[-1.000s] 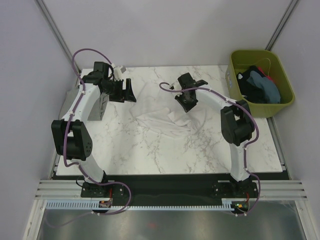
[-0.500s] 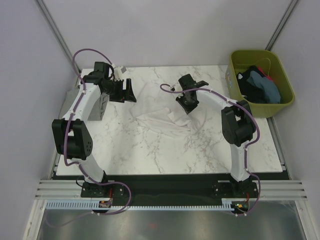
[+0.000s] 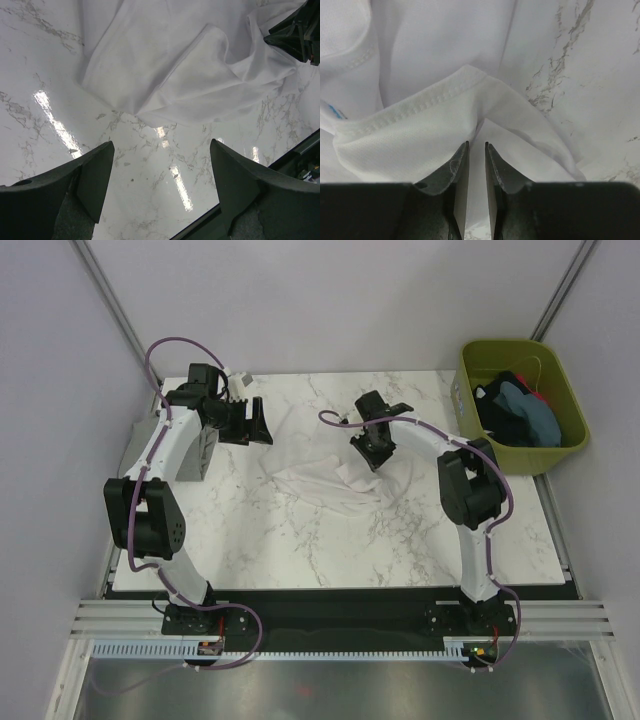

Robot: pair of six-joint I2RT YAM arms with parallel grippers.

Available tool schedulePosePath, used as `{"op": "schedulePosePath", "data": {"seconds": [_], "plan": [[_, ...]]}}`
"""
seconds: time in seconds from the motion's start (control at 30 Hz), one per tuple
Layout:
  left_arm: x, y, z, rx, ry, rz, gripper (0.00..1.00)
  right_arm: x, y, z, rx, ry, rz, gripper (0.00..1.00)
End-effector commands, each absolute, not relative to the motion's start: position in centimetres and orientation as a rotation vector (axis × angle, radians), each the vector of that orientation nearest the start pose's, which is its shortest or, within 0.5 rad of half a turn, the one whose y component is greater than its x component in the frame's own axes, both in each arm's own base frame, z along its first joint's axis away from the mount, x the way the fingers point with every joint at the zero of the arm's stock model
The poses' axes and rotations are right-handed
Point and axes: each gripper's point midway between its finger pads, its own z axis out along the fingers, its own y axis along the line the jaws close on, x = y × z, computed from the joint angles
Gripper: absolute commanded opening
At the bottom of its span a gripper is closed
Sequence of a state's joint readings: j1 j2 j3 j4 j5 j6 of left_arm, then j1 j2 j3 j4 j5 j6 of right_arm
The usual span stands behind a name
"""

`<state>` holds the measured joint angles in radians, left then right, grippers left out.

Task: Fold and stack the t-shirts
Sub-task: Flatten the tshirt out

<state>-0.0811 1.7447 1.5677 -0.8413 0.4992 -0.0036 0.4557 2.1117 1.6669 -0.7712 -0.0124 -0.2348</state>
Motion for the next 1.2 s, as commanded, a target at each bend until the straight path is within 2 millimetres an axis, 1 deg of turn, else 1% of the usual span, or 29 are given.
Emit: {"op": "schedulePosePath", "data": {"seconds": [0.0,0.1,0.13,0.2,0.23,0.33,0.43,0.47,0.53,0.57,0.63,0.73,0.87,0.9,0.93,1.0,1.03,1.07,1.1,1.13,1.17], "plan": [[39.7,-11.8,18.7,0.299,2.478,-0.655,0.85,42.0,19.7,4.0,-0.944,2.604,0.083,0.26],[39.6,-11.6,18.6,0.295,2.481,-0.642,0.85,42.3,19.8,3.7,-0.947,2.607,0.08,0.24],[39.6,-11.6,18.5,0.294,2.484,-0.64,0.85,42.4,19.9,3.8,-0.946,2.604,0.081,0.19],[39.6,-11.5,18.6,0.292,2.482,-0.637,0.85,42.8,19.9,4.0,-0.938,2.597,0.078,0.15],[39.6,-11.5,18.6,0.292,2.483,-0.639,0.85,42.9,19.9,4.3,-0.934,2.59,0.072,0.09],[39.8,-11.6,18.5,0.295,2.482,-0.642,0.85,43.9,19.8,6.4,-0.919,2.541,0.037,0.0],[40.0,-11.8,18.6,0.298,2.478,-0.658,0.85,44.9,19.8,9.9,-0.908,2.458,0.012,0.0],[40.1,-11.9,18.5,0.296,2.484,-0.663,0.85,45.2,19.8,11.5,-0.906,2.42,0.009,0.0],[40.2,-12.2,18.5,0.3,2.48,-0.685,0.85,45.6,19.7,13.3,-0.894,2.38,-0.007,0.0],[40.3,-12.3,18.2,0.296,2.488,-0.693,0.85,45.5,19.7,14.3,-0.891,2.359,-0.005,0.0],[40.4,-12.9,18.1,0.309,2.489,-0.719,0.85,45.2,19.4,15.1,-0.888,2.346,-0.013,0.0],[40.6,-13.7,17.8,0.328,2.496,-0.726,0.85,44.6,19.1,14.8,-0.89,2.36,-0.018,0.0],[41.5,-14.5,16.5,0.342,2.532,-0.727,0.85,44.2,19.1,16.7,-0.871,2.322,-0.001,0.0],[42.3,-15.0,16.4,0.35,2.533,-0.742,0.85,44.4,18.8,16.7,-0.855,2.326,-0.02,0.12],[42.5,-15.4,16.5,0.358,2.536,-0.748,0.85,44.2,18.9,15.6,-0.854,2.354,-0.019,0.2],[43.1,-15.9,17.2,0.379,2.519,-0.736,0.85,43.9,18.9,14.2,-0.859,2.39,-0.013,0.4],[43.1,-16.3,17.2,0.396,2.517,-0.727,0.85,43.8,18.9,12.8,-0.861,2.422,-0.004,0.4],[43.0,-16.5,17.4,0.414,2.509,-0.717,0.85,43.7,19.1,12.2,-0.867,2.436,0.006,0.4],[42.7,-16.7,17.2,0.424,2.515,-0.705,0.85,43.6,19.2,11.6,-0.876,2.448,0.016,0.39],[42.4,-16.8,17.4,0.429,2.513,-0.701,0.85,43.6,19.2,10.3,-0.889,2.472,0.009,0.38],[42.1,-16.9,17.4,0.432,2.515,-0.7,0.85,43.7,19.2,9.7,-0.896,2.483,0.009,0.37]]}}
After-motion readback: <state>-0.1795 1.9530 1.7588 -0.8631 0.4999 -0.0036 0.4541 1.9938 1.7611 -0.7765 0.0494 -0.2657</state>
